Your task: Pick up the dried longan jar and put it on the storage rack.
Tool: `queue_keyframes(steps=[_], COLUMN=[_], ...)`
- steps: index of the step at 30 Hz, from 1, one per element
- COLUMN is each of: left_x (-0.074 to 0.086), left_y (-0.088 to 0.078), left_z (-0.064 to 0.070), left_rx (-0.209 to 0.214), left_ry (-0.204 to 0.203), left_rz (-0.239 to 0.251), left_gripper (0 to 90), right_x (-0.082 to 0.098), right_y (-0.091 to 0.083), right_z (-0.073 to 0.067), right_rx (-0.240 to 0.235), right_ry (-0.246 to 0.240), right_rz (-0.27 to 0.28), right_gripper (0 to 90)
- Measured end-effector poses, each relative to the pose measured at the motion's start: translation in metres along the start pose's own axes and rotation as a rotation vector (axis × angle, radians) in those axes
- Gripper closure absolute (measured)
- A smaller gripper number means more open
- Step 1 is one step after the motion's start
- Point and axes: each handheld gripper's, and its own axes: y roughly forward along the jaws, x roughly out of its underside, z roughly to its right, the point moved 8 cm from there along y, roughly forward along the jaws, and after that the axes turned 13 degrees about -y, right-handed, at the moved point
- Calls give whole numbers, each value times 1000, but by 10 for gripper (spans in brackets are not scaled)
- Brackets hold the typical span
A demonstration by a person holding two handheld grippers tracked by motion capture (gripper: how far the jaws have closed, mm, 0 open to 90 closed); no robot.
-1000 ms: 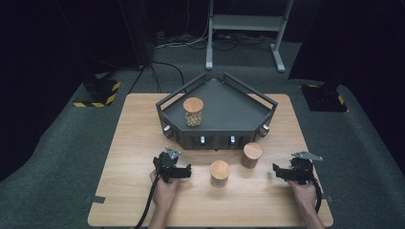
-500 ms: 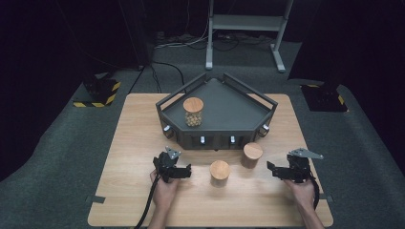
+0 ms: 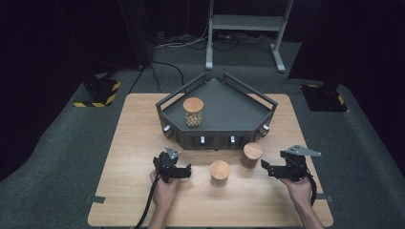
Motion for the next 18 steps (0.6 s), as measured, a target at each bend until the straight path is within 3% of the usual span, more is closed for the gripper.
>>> queue_keyframes(steps=[18], left_x=[0], left_y=[0], left_z=[0], left_rx=[0], left_ry=[0], left_rz=[0], left_gripper=[14], right_x=[-25], right_y=[2], right_z=[-28], right_rx=[-71], right_ry=[-94], right_rz=[47], right_gripper=[50])
